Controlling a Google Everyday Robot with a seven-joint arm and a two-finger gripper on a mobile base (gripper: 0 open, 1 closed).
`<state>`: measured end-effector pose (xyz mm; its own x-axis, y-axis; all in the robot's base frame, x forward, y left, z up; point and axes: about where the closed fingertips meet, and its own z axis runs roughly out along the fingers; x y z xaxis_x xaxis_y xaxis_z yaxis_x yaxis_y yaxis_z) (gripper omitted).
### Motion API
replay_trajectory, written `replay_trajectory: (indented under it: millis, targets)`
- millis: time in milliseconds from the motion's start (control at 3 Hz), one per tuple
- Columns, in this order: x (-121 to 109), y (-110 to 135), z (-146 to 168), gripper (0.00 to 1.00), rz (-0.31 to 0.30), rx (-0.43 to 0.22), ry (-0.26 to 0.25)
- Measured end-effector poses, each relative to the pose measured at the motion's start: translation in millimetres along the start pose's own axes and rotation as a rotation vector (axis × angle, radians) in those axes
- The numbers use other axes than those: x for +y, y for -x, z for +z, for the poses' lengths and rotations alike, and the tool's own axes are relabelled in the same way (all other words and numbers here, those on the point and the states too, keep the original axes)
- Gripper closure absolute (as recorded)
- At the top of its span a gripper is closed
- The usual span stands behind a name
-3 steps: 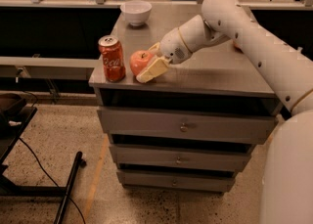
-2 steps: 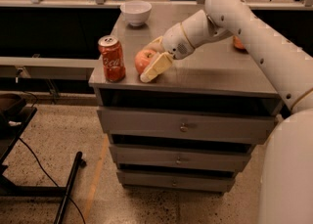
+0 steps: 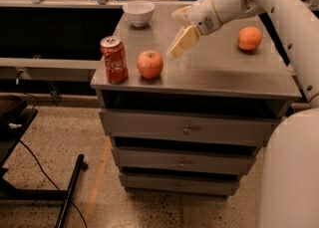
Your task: Move apple near coke can
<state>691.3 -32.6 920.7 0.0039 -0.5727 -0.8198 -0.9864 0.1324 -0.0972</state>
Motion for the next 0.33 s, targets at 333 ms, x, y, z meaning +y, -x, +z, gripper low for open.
replay_trajectory:
  millis: [333]
  targets:
    - [-18.3,15.9,-46.8,0.00,0.001,-0.004,-0.097]
